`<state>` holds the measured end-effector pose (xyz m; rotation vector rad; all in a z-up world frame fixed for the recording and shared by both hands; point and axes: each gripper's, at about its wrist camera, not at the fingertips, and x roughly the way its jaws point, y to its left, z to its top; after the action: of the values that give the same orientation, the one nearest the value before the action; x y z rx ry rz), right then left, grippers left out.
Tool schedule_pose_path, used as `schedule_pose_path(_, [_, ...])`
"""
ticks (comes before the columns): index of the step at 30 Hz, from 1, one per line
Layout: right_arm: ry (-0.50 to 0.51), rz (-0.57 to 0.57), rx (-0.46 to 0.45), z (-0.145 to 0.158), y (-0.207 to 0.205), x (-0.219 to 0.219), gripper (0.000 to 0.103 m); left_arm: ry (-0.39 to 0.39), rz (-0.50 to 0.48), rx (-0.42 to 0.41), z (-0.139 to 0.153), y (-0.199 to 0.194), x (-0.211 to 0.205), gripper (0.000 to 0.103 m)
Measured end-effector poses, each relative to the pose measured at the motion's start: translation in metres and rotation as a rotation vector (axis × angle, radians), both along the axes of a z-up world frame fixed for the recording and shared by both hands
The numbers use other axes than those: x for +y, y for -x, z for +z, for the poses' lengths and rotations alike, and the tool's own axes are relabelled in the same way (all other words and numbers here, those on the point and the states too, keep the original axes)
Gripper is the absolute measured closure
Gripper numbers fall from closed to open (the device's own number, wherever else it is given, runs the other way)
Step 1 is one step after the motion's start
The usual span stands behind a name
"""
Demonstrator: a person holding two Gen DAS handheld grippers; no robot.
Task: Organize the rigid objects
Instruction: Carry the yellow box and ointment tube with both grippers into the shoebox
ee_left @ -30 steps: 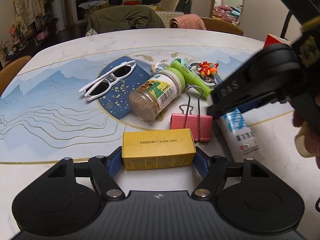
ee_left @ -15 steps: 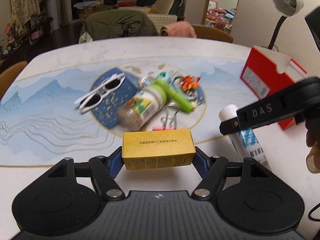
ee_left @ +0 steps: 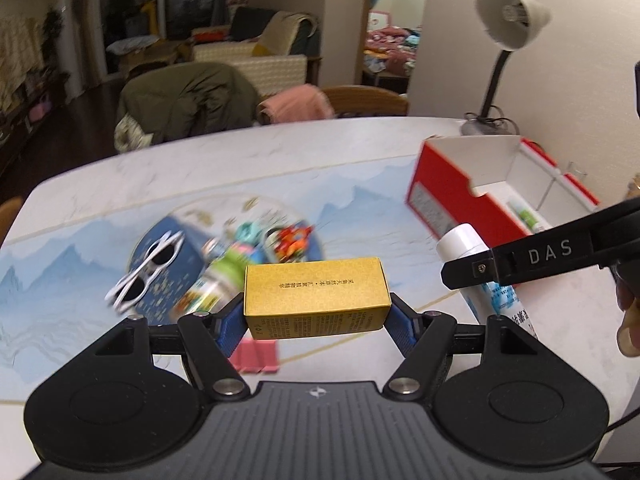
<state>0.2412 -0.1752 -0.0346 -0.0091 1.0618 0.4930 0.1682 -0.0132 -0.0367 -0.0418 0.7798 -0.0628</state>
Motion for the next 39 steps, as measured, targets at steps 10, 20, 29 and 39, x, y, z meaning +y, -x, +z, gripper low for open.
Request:
schedule_pose_path(10, [-0.029, -0.06, -0.042, 0.027, -0.031, -0.069, 0.068, -0.016, -0.109, -0.054, 0.026, -0.031, -0.064, 0.032])
schedule_pose_path(20, [-0.037, -0.135, -0.089, 0.042, -0.078, -0.139, 0.068, -0.035, -0.186, -0.057, 0.032, -0.078, -0.128, 0.032])
schedule_pose_path(29, [-0.019, -0.201, -0.117, 0.038, -0.124, -0.192, 0.068, -0.067, -0.222, -0.047, 0.024, -0.125, -0.179, 0.032])
schedule_pose_path(39, [-0.025, -0.223, -0.129, 0.016, -0.185, -0.229, 0.068, -0.119, -0.276, 0.012, -0.003, -0.187, -0.231, 0.032])
